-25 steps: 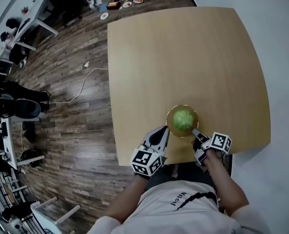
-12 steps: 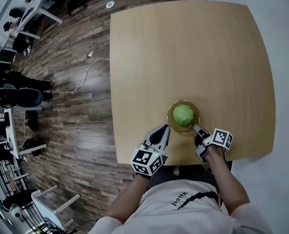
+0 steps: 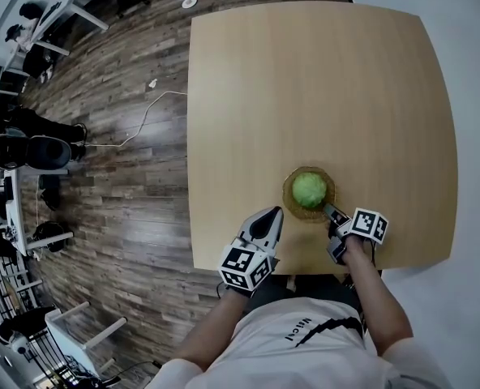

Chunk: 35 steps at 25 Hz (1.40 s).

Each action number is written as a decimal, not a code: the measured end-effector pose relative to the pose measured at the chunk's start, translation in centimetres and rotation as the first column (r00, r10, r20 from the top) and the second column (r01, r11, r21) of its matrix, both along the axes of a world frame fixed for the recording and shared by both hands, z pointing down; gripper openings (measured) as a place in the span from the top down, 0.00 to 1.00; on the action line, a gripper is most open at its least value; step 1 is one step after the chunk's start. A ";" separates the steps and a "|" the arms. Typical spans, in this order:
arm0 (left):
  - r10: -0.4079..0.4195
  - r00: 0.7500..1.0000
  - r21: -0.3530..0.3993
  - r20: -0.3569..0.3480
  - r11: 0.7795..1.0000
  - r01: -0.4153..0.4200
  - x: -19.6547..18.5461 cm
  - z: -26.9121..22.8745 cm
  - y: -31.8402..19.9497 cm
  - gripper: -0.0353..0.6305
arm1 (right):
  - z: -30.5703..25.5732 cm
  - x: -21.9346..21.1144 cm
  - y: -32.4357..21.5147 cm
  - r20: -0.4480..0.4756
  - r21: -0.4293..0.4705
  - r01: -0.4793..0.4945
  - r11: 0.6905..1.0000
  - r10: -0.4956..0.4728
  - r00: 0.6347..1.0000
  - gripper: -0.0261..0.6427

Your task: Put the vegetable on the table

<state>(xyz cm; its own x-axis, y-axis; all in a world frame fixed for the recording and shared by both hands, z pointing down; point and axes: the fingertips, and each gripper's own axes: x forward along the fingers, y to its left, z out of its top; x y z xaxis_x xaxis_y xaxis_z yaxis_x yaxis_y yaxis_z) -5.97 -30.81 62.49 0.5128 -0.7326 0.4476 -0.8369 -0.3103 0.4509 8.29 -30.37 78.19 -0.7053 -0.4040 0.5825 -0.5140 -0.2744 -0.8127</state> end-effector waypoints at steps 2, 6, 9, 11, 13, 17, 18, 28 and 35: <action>0.003 1.000 0.002 -0.003 1.000 -0.003 -0.3 0.0 0.3 0.93 | 0.1 0.2 0.1 -0.040 -0.002 0.007 1.000 -0.007 0.999 0.85; 0.014 1.000 0.002 -0.006 1.000 -0.014 -0.6 0.1 0.4 0.93 | 0.1 0.6 0.2 -0.077 -0.011 0.018 1.000 -0.018 0.997 0.85; 0.036 0.999 -0.004 0.002 0.999 -0.036 -0.7 0.1 1.1 0.93 | -0.6 1.1 0.7 -0.109 0.012 0.006 1.000 -0.005 0.994 0.85; 0.049 0.999 -0.008 0.001 0.999 -0.049 -0.7 0.1 1.5 0.93 | -1.2 1.6 1.0 -0.137 0.038 0.002 0.999 0.003 0.991 0.85; 0.056 0.998 -0.007 -0.003 0.998 -0.056 -0.7 0.0 1.6 0.93 | -2.0 1.7 1.0 -0.165 0.071 0.008 0.997 0.004 0.986 0.86; 0.077 0.997 -0.007 -0.016 0.997 -0.078 -0.5 -1.2 3.2 0.93 | -5.6 1.3 2.0 -0.183 0.155 0.031 0.987 -0.003 0.983 0.88; 0.085 0.996 -0.003 -0.019 0.996 -0.085 -0.6 -1.7 3.6 0.93 | -6.9 0.8 2.2 -0.182 0.187 0.045 0.981 -0.010 0.983 0.89; 0.126 0.991 0.031 -0.039 0.992 -0.125 -1.3 -6.7 6.8 0.93 | -17.3 -4.7 3.9 -0.240 0.468 0.195 0.862 -0.088 0.967 0.93; 0.153 0.986 0.089 -0.071 0.985 -0.146 -1.7 -11.3 9.2 0.93 | -24.6 -7.2 6.5 -0.292 0.605 0.240 0.759 -0.068 0.954 0.94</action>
<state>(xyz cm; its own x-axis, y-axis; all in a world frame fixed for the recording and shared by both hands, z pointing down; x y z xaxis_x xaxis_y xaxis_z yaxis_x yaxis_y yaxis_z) -7.67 -21.60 51.16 0.6500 -0.6783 0.3426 -0.7418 -0.4685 0.4797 1.12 -23.91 53.64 -0.6646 -0.6355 0.3931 -0.7027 0.3527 -0.6179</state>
